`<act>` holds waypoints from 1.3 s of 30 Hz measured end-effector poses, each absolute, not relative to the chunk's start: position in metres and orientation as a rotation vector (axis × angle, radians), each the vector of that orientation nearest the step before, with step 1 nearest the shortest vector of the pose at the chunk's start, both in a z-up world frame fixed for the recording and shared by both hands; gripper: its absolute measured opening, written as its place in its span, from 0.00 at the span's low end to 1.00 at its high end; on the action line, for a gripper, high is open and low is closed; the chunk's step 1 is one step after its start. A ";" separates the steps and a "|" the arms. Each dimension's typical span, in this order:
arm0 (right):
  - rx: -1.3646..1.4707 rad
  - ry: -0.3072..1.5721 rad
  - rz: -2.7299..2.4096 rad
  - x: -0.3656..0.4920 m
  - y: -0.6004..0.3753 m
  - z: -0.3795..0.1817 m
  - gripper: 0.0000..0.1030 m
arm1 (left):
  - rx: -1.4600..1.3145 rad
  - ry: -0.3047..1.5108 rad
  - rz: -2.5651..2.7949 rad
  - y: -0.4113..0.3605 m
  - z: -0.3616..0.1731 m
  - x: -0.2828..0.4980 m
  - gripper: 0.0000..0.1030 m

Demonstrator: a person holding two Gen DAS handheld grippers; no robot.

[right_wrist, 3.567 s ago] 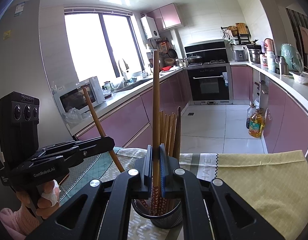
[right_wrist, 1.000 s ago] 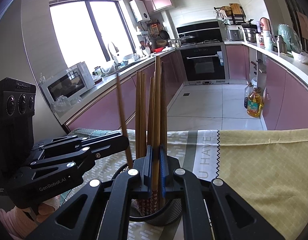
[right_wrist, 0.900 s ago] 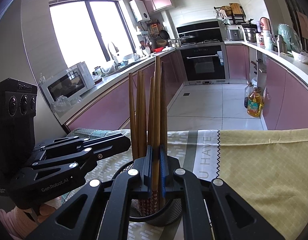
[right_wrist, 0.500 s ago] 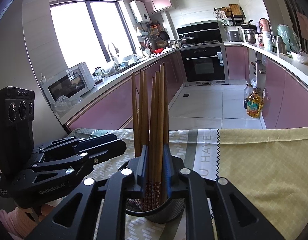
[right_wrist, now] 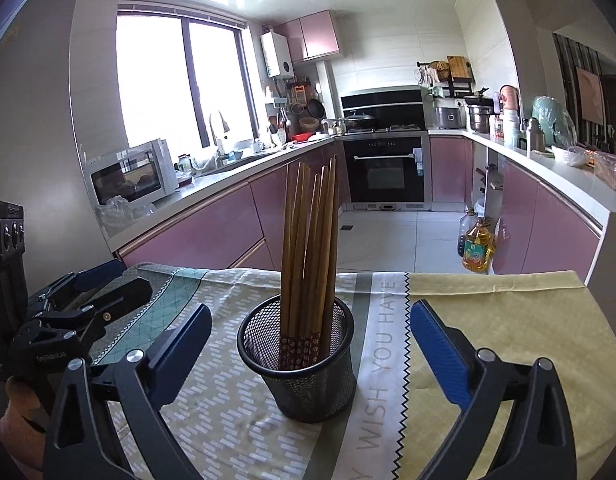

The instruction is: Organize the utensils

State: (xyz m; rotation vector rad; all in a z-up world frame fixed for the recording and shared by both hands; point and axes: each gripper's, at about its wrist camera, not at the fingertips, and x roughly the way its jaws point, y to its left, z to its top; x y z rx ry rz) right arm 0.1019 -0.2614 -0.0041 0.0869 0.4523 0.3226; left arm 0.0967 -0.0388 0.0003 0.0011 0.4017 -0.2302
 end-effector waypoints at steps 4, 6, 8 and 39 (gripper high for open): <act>0.065 0.416 0.292 0.088 -0.255 -0.005 0.93 | -0.008 0.386 -0.195 -0.030 0.001 0.079 0.94; 0.053 0.387 0.270 0.078 -0.251 -0.005 0.93 | -0.013 0.375 -0.169 -0.028 0.002 0.073 0.94; 0.043 0.357 0.246 0.070 -0.249 -0.005 0.93 | -0.019 0.362 -0.147 -0.024 0.001 0.064 0.94; 0.004 0.206 0.174 0.024 -0.231 0.001 0.93 | -0.046 0.209 -0.058 -0.009 0.010 0.014 0.94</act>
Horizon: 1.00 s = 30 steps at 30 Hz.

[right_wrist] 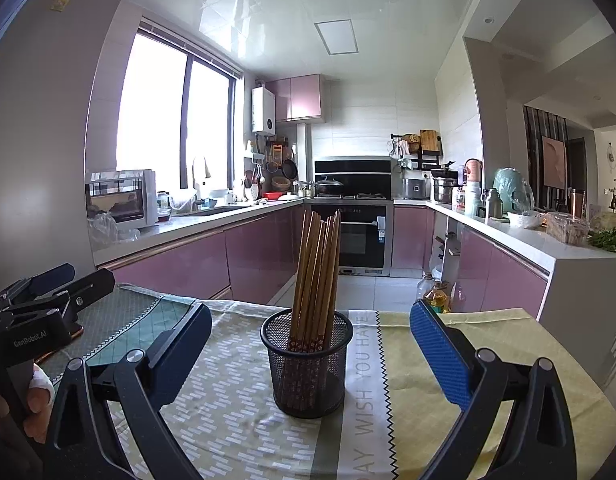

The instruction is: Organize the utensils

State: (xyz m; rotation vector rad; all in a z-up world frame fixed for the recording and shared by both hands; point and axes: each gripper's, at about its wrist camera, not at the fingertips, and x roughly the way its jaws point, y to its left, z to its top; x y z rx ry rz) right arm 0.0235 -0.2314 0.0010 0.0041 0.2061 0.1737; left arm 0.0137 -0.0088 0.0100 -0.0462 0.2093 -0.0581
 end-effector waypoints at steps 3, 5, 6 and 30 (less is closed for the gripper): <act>0.005 0.203 0.171 0.022 -0.232 0.001 0.93 | -0.043 0.204 -0.056 -0.009 0.010 0.012 0.94; 0.007 0.196 0.170 0.020 -0.232 0.001 0.93 | -0.041 0.199 -0.056 -0.010 0.011 0.011 0.94; 0.007 0.195 0.170 0.020 -0.232 0.001 0.93 | -0.041 0.195 -0.055 -0.010 0.012 0.011 0.94; 0.009 0.188 0.172 0.020 -0.231 0.004 0.93 | -0.041 0.192 -0.055 -0.011 0.015 0.010 0.94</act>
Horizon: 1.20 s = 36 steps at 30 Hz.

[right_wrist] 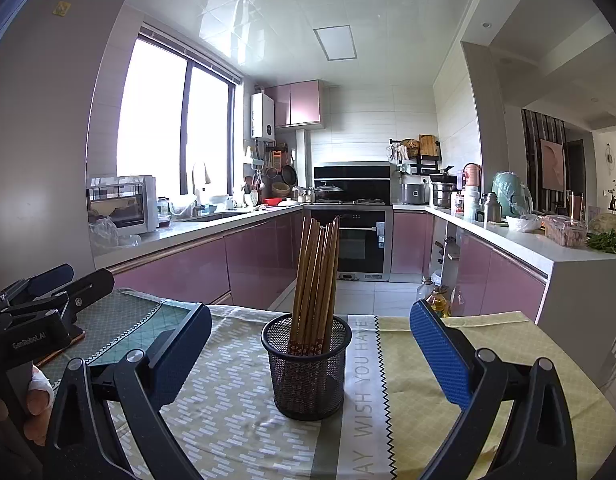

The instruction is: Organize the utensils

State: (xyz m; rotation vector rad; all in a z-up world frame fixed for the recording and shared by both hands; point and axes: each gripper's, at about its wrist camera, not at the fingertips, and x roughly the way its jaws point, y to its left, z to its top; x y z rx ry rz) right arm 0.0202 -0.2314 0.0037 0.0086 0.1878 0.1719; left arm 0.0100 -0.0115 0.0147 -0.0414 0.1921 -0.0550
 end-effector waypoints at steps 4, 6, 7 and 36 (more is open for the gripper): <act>0.007 0.186 0.170 0.020 -0.232 0.003 0.93 | -0.042 0.193 -0.055 -0.012 0.015 0.010 0.94; 0.009 0.186 0.170 0.020 -0.231 0.002 0.93 | -0.042 0.192 -0.055 -0.012 0.015 0.010 0.94; 0.009 0.185 0.170 0.020 -0.232 0.002 0.93 | -0.043 0.191 -0.056 -0.011 0.015 0.010 0.94; 0.016 0.192 0.170 0.020 -0.230 0.000 0.93 | -0.042 0.192 -0.055 -0.012 0.014 0.010 0.94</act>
